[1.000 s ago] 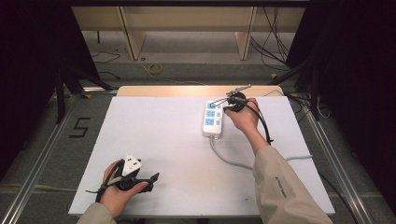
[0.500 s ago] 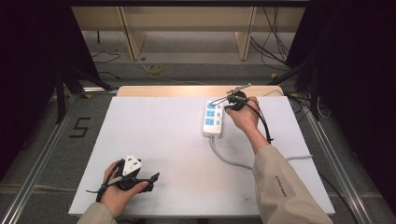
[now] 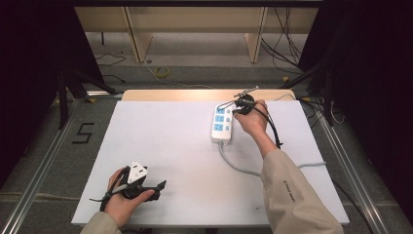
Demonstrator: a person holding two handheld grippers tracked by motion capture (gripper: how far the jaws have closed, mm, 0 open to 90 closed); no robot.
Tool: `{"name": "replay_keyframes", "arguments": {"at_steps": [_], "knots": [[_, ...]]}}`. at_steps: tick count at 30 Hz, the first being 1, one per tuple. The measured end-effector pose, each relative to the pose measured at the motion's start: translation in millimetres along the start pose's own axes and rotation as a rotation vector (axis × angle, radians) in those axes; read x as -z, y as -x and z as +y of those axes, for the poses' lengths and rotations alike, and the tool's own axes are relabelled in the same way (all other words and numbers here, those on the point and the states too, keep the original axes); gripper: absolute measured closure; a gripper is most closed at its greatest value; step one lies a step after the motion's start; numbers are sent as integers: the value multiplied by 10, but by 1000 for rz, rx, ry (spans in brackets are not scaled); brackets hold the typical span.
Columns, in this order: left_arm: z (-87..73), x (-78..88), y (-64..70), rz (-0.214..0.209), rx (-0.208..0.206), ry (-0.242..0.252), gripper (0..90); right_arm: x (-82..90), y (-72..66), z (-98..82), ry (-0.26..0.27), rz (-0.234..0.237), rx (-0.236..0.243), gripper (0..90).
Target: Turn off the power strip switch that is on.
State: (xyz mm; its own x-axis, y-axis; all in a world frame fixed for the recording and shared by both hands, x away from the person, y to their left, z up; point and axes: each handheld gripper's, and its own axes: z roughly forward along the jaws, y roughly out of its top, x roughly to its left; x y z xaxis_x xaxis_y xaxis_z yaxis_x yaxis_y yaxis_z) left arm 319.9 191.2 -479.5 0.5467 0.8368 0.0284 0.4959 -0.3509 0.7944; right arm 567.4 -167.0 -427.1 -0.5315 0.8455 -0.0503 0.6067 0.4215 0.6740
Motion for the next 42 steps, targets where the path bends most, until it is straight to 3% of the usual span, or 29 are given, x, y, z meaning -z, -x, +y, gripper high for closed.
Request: {"name": "replay_keyframes", "arguments": {"at_steps": [12,42], "knots": [[1,9,7,-3,-10,-1,156,-68,-63,96,-2,-1,18,900],[-12,18,12,-4,-10,-2,155,-196,1,213,-16,-10,6,900]]}}
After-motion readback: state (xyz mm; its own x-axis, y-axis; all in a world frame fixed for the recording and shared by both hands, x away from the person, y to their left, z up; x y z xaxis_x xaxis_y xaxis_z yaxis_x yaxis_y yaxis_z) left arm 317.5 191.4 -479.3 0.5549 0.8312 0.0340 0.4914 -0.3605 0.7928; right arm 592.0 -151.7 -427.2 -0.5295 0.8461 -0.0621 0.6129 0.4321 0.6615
